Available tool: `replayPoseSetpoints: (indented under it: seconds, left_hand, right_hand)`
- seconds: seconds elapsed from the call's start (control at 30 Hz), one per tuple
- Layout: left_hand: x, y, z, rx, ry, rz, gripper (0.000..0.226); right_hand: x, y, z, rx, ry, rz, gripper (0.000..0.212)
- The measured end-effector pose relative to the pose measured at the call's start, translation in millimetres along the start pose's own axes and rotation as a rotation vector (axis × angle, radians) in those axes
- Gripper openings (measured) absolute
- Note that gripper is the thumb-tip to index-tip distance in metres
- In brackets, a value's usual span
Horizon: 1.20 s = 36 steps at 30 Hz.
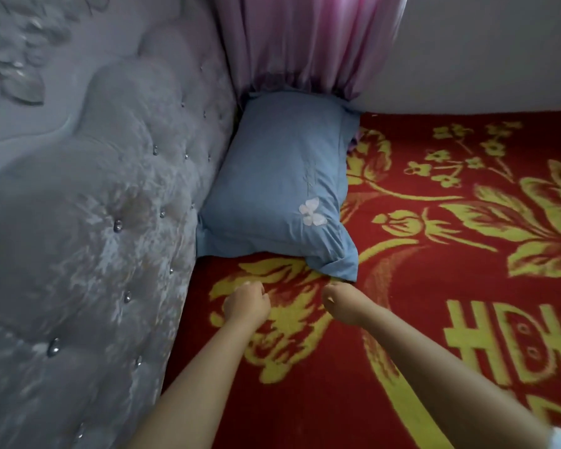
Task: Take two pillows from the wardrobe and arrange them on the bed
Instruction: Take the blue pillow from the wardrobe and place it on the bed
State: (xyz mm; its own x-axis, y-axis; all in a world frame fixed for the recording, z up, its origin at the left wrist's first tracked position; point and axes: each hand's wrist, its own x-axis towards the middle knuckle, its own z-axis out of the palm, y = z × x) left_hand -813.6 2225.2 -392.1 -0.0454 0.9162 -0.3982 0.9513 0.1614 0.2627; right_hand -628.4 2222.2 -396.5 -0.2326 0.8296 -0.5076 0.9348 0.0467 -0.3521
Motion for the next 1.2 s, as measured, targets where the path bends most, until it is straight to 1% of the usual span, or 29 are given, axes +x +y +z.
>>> replayPoseSetpoints:
  seconds: [0.13, 0.2, 0.27, 0.4, 0.5, 0.63, 0.73, 0.83, 0.9, 1.03, 1.1, 1.2]
  left_hand:
    - [-10, -12, 5, 0.014, 0.019, -0.026, 0.026]
    - [-24, -18, 11, 0.045, 0.029, -0.013, 0.027]
    - [-38, -25, 14, 0.076, 0.098, 0.012, 0.03]
    - [-67, -35, 9, 0.116, 0.257, 0.033, 0.032]
    - [-102, -38, 10, 0.116, 0.287, -0.017, 0.03]
    - [-180, -43, 25, 0.103, 0.341, -0.173, 0.027]
    - [-269, -52, 50, 0.078, 0.418, -0.355, 0.025]
    - [-346, -59, 74, 0.044, 0.447, -0.463, 0.025]
    - [-407, -60, 91, 0.041, 0.419, -0.563, 0.025]
    - [-522, -63, 125, 0.053, 0.456, -0.782, 0.026]
    - [-582, -61, 143, 0.054, 0.452, -0.894, 0.028]
    - [-672, -43, 178, 0.053, 0.47, -1.0, 0.032]
  right_hand:
    - [-8, -3, 16, 0.018, 0.007, -0.002, 0.017]
    - [-20, -5, 26, -0.004, 0.008, -0.002, 0.021]
    - [-33, -9, 32, -0.05, 0.084, -0.047, 0.022]
    - [-53, -30, 29, -0.032, 0.307, -0.229, 0.02]
    - [-70, -52, 31, -0.063, 0.363, -0.327, 0.023]
    - [-117, -71, 49, -0.136, 0.328, -0.477, 0.025]
    - [-175, -82, 67, -0.183, 0.293, -0.653, 0.025]
    - [-221, -94, 82, -0.201, 0.275, -0.764, 0.025]
    - [-260, -104, 100, -0.248, 0.215, -0.86, 0.026]
    - [-336, -123, 155, -0.372, 0.04, -1.052, 0.028]
    - [-377, -129, 187, -0.404, -0.021, -1.12, 0.028]
    - [-450, -131, 233, -0.414, -0.098, -1.215, 0.026]
